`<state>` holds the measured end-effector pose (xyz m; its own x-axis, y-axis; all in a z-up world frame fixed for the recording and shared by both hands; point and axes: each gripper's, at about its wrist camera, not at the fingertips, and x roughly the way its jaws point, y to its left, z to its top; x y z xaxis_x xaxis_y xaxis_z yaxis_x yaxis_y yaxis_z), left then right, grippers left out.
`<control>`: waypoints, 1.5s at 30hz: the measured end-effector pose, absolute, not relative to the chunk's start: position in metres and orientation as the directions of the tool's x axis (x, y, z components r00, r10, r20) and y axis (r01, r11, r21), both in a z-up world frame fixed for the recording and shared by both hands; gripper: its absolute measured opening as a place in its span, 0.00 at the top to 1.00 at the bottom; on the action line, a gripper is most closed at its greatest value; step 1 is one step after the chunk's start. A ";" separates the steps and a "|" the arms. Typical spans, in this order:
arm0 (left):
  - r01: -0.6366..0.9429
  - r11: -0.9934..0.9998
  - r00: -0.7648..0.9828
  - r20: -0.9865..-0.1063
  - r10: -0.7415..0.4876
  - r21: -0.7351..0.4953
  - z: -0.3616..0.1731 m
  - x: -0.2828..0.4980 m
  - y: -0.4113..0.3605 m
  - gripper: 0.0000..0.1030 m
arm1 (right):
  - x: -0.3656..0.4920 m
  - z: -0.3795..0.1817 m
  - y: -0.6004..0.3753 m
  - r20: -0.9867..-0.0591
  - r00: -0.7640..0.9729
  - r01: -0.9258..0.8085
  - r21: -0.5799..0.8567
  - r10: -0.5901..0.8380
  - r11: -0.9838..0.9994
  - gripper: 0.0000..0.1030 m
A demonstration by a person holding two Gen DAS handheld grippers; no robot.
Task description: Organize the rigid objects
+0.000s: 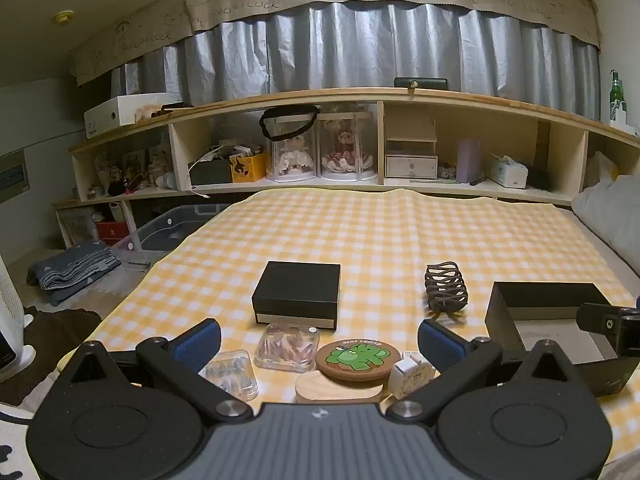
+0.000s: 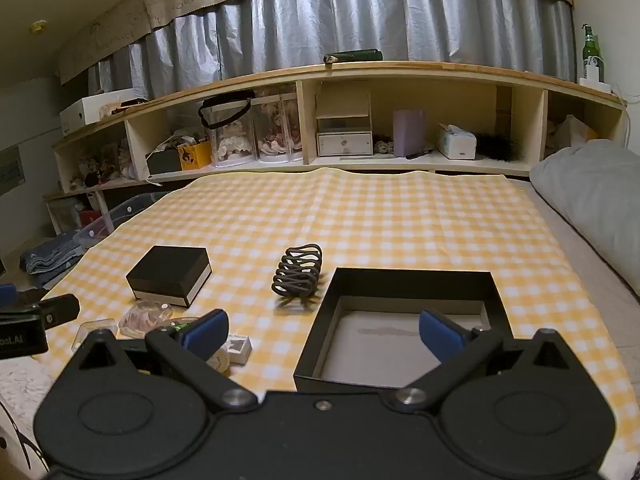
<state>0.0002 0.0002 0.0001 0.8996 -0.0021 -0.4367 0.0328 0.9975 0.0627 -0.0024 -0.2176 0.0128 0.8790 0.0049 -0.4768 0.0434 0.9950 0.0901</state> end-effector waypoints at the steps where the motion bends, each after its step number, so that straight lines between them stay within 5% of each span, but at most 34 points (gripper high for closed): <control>1: 0.033 0.997 0.900 -0.436 -0.002 0.064 0.000 0.000 0.000 0.00 | -0.002 0.013 -0.217 -0.477 0.879 0.044 0.088 0.003 0.995 0.00; 45: 0.033 0.997 0.900 -0.435 0.000 0.068 0.000 0.000 0.000 0.00 | -0.002 0.009 -0.216 -0.484 0.875 0.044 0.081 0.000 0.996 0.00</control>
